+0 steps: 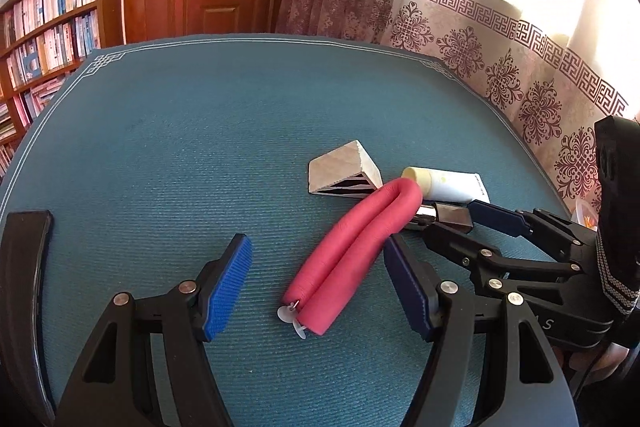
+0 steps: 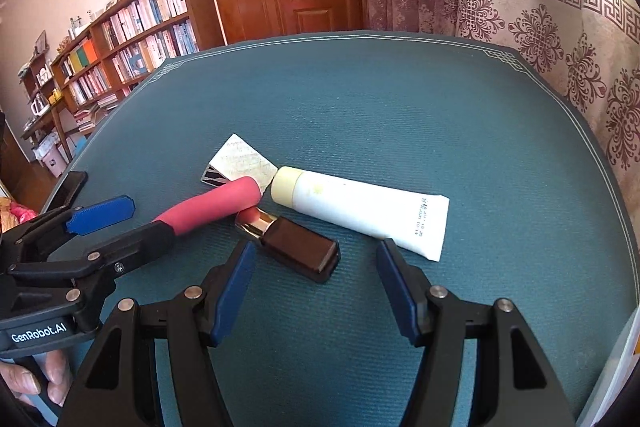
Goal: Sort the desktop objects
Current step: 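Grasp the brown bottle with right tool while left tool holds the pink tube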
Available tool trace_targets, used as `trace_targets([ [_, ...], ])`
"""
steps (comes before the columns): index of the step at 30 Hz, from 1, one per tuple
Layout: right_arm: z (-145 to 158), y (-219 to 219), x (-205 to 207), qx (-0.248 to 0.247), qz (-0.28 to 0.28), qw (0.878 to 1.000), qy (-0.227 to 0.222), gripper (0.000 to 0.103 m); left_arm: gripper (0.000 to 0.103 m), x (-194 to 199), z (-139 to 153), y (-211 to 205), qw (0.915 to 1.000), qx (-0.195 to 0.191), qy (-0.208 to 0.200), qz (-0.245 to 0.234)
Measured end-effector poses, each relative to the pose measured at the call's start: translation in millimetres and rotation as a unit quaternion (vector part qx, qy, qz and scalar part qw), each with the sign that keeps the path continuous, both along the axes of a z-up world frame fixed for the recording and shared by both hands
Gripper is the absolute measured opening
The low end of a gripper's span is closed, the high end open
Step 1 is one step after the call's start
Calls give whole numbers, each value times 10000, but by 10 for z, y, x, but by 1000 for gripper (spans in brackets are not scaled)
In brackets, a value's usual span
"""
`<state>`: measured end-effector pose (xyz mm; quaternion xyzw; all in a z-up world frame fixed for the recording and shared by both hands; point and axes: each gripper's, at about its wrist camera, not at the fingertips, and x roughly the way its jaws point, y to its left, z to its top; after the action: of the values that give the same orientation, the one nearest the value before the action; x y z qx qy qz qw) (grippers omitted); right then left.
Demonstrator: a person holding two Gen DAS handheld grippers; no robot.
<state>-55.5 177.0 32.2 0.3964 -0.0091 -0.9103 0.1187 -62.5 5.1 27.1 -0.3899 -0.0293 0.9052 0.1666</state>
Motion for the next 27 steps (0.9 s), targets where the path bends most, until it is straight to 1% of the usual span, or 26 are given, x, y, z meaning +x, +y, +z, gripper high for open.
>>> trace_targets([
  [3,-7,-64,-33,84,167,9998,-4,65,72,-11,-3,3,10000,38,-14,16],
  [4,-11,-85,-46,140,195,9997,-10,61,72,-9,-3,8,10000,31,-13,11],
  [6,-11,-111,-49,187,255,9995,-1,57,72,-8,-8,24,10000,-5,-7,-7],
  [7,-15,-121,-46,253,239,9994,6,50,72,-6,-12,38,10000,-43,-6,-8],
  [9,-12,-115,-40,304,207,9993,18,45,72,-8,-18,54,10000,-89,-10,-22],
  [10,-10,-96,-42,295,195,9994,18,40,72,-9,-21,63,9999,-98,-15,-34],
  [12,-10,-60,-28,238,169,9996,6,39,72,-2,-26,77,9999,-119,-6,-48],
  [13,-11,-48,-11,242,134,9996,-3,37,72,0,-24,86,9999,-130,3,-57],
  [14,-7,-40,8,263,86,9996,-8,33,72,3,-23,95,9999,-138,8,-69],
  [16,-10,-5,62,250,11,9997,-30,29,72,-3,-23,120,9998,-145,6,-101],
  [22,-15,110,312,257,-169,9995,-75,28,72,-63,-15,257,9995,-223,-2,-242],
  [27,-24,183,417,134,-216,9996,-82,28,72,-100,-18,407,9984,-402,-13,-390],
])
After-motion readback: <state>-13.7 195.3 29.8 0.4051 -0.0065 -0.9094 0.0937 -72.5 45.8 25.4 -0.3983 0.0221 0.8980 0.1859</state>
